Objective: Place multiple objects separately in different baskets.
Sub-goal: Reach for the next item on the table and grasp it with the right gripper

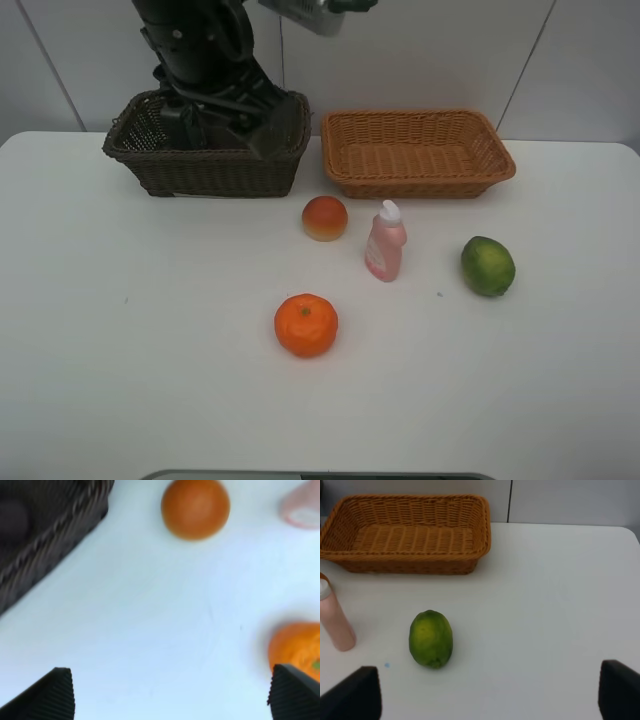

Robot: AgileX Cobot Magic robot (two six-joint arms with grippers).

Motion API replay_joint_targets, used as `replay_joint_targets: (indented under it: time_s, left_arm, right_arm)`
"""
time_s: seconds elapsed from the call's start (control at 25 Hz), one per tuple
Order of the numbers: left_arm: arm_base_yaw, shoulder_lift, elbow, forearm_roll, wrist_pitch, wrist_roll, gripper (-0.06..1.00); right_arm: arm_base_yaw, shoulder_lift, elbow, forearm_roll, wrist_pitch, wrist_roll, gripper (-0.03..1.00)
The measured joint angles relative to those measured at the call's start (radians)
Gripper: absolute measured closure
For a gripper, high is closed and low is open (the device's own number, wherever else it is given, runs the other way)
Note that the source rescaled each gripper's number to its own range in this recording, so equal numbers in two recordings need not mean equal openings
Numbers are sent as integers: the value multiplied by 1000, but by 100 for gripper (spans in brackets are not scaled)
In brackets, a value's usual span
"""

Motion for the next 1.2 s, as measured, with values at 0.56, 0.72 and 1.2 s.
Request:
replay_joint_targets:
  time_s: [0.56,0.72,1.2]
  left_arm:
    - [30,-282,267,-5,-45,-167,-5]
    - [142,-390,341,1,-44,-194,-5]
    - [390,-1051,603,5,21,-150,-5]
  right_arm:
    - [0,0,0,0,0,0,11]
    - [0,0,0,0,0,0,11]
    - [0,0,0,0,0,0,11]
